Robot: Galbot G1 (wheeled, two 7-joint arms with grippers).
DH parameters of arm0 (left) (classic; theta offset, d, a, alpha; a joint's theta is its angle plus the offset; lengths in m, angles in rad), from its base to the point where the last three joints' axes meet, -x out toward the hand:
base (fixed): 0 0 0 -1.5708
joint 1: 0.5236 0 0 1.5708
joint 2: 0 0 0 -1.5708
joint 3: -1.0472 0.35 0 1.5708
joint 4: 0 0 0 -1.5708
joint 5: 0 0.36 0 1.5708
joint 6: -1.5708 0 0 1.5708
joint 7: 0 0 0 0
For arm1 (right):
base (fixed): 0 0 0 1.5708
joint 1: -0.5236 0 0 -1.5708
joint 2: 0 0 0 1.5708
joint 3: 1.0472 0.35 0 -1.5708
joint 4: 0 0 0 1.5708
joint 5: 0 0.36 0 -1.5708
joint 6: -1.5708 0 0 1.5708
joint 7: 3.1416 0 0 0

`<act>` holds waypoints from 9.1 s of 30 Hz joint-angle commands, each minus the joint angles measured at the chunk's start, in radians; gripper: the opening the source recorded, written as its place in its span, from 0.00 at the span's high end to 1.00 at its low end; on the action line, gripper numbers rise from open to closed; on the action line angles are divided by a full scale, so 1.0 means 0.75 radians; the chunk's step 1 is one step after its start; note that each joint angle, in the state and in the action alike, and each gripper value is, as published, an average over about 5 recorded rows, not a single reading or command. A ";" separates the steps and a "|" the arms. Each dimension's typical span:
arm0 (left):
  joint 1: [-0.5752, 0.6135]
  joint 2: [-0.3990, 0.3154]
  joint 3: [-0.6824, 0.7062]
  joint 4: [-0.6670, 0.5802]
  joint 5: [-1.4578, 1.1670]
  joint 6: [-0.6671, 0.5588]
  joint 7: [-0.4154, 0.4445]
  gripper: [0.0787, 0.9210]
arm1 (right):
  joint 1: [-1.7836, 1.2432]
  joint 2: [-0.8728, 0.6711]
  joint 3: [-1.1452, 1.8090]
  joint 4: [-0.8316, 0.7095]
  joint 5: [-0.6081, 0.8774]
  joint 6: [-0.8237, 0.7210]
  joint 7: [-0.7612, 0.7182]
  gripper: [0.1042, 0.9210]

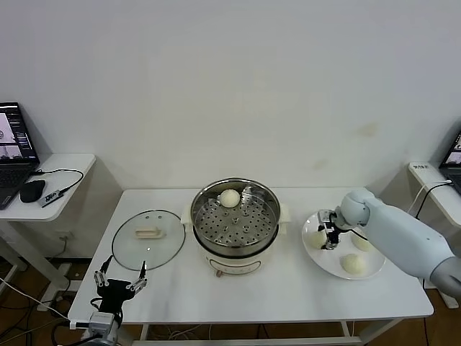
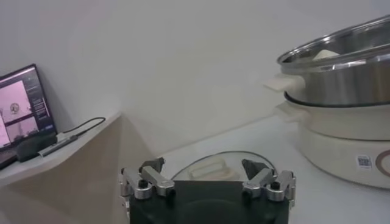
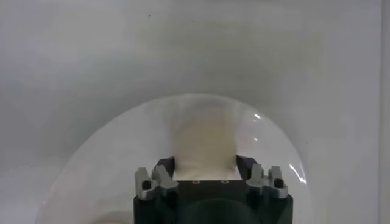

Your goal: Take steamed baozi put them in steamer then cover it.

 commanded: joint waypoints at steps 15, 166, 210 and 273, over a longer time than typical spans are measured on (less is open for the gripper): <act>0.004 0.007 0.020 -0.026 0.007 0.008 0.001 0.12 | 0.628 -0.244 -0.364 0.388 0.379 -0.132 -0.068 0.36; 0.046 -0.009 -0.023 -0.060 -0.239 0.053 0.002 0.12 | -0.244 -0.338 0.316 0.285 -0.068 -0.020 -0.233 0.37; 0.030 -0.026 -0.049 -0.067 -0.237 0.049 -0.008 0.12 | 0.789 0.306 -0.542 0.489 0.493 -0.035 -0.081 0.40; 0.004 -0.053 -0.039 -0.085 -0.229 0.047 -0.015 0.12 | 0.785 0.103 -0.541 0.612 0.267 0.331 -0.025 0.12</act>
